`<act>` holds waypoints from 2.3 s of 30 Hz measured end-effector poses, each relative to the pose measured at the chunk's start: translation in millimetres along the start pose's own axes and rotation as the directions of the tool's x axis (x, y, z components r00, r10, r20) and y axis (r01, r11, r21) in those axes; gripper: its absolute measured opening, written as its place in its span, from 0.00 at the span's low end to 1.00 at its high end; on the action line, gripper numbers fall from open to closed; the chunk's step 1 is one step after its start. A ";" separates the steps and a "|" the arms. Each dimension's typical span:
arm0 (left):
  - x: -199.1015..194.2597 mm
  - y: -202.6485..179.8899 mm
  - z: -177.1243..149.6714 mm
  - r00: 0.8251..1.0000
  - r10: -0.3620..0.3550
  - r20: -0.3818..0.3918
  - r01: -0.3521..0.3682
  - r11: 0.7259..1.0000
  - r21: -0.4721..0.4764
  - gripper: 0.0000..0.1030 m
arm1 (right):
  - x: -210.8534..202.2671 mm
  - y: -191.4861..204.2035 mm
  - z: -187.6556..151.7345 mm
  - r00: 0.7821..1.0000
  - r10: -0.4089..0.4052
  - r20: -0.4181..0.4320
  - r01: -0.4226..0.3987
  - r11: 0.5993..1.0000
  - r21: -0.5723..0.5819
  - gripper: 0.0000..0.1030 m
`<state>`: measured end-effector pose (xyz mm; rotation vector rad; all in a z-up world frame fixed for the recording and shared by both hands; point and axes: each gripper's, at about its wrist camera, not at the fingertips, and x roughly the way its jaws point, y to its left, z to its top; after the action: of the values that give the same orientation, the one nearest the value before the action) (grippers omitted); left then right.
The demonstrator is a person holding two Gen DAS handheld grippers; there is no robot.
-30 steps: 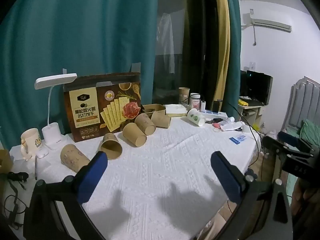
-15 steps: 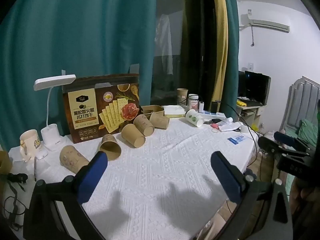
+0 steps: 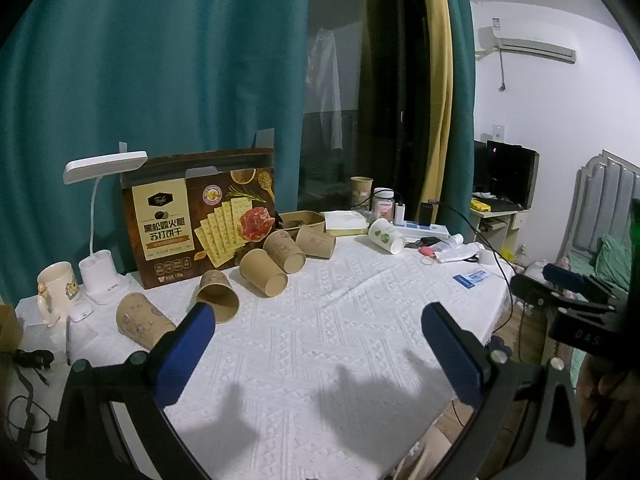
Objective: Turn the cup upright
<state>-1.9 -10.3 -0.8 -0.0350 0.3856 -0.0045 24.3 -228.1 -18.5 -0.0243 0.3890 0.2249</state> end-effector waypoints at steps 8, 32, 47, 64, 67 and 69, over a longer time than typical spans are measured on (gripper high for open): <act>0.8 1.2 0.7 1.000 -0.022 -0.003 0.022 1.000 -0.022 1.00 | -0.1 0.6 0.4 1.000 0.000 -0.001 0.000 1.000 0.002 0.79; 7.3 -0.1 -0.7 0.999 -0.034 -0.013 0.033 0.999 -0.015 1.00 | 2.7 1.4 0.2 1.000 0.005 -0.001 -0.005 1.000 0.006 0.79; 8.1 0.0 -0.1 0.999 -0.034 -0.014 0.034 0.999 -0.008 1.00 | 3.8 0.2 0.7 1.000 0.005 -0.005 -0.005 1.000 0.009 0.79; 35.5 0.8 -5.5 0.993 -0.068 -0.098 0.065 0.997 -0.032 1.00 | 33.6 -3.9 -11.3 1.000 -0.010 -0.029 0.011 1.000 0.024 0.79; 53.9 0.0 -5.8 0.986 -0.082 -0.145 0.079 0.996 -0.030 1.00 | 51.8 -19.7 -7.8 0.999 -0.027 -0.047 0.029 0.999 0.028 0.79; 71.3 -0.4 -4.3 0.980 -0.084 -0.181 0.079 0.996 -0.031 1.00 | 68.4 -29.4 -8.0 0.997 -0.046 -0.062 0.047 0.999 0.018 0.79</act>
<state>62.5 -11.6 -31.6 -0.0744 0.5672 -0.0844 89.4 -242.7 -52.4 -0.0208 0.4513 0.1744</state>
